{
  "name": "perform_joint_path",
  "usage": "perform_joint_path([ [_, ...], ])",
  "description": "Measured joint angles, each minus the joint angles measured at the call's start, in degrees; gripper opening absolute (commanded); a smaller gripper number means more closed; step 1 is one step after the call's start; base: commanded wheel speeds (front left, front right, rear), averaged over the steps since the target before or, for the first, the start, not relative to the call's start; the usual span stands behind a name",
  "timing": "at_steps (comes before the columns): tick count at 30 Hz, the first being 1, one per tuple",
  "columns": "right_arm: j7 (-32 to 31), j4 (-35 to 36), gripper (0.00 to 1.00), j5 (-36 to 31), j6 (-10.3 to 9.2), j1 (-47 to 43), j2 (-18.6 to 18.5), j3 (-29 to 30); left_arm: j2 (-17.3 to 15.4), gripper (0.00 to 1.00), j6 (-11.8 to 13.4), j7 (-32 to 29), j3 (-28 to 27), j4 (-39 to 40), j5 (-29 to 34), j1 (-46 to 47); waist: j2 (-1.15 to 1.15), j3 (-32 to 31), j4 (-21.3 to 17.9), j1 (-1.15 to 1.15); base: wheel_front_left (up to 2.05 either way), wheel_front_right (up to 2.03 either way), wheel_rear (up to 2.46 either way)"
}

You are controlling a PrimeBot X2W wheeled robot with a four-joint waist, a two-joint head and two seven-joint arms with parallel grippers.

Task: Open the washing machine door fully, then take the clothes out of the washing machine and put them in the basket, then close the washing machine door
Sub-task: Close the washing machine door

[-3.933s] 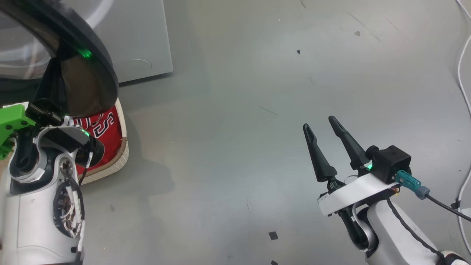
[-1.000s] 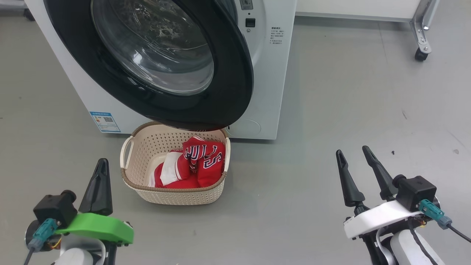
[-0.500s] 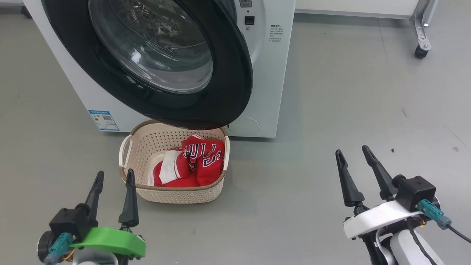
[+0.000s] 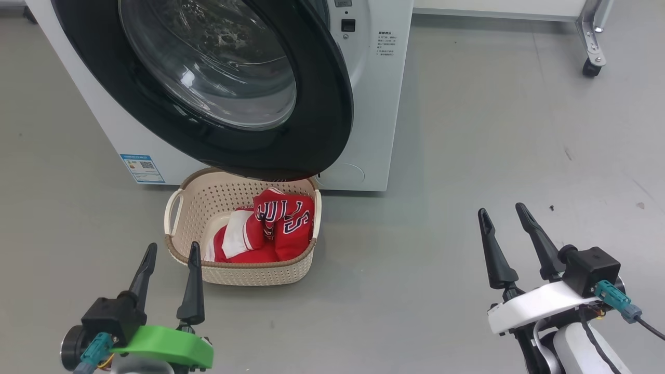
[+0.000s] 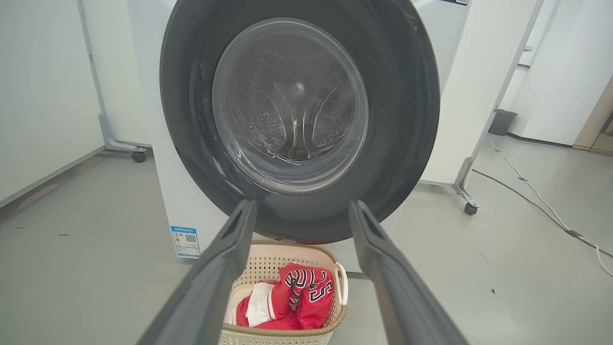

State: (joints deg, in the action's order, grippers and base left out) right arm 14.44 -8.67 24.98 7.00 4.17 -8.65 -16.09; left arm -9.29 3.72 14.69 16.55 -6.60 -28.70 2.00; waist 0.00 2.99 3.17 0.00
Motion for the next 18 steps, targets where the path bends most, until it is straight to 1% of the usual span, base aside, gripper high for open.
perform_joint_path([
  [7,0.0,0.0,1.00,-0.4,0.00,0.0,0.1,0.7,1.1,1.00,-0.5,0.0,-0.6,0.0,0.9,-0.5,0.00,0.0,-0.2,0.00,0.00,0.00,0.00],
  [18,0.0,-0.1,1.00,-0.5,0.00,0.0,0.4,0.8,1.8,1.00,-1.5,0.0,-1.6,-0.3,2.3,-1.1,0.00,-0.5,-0.3,0.00,0.00,0.00,0.00],
])
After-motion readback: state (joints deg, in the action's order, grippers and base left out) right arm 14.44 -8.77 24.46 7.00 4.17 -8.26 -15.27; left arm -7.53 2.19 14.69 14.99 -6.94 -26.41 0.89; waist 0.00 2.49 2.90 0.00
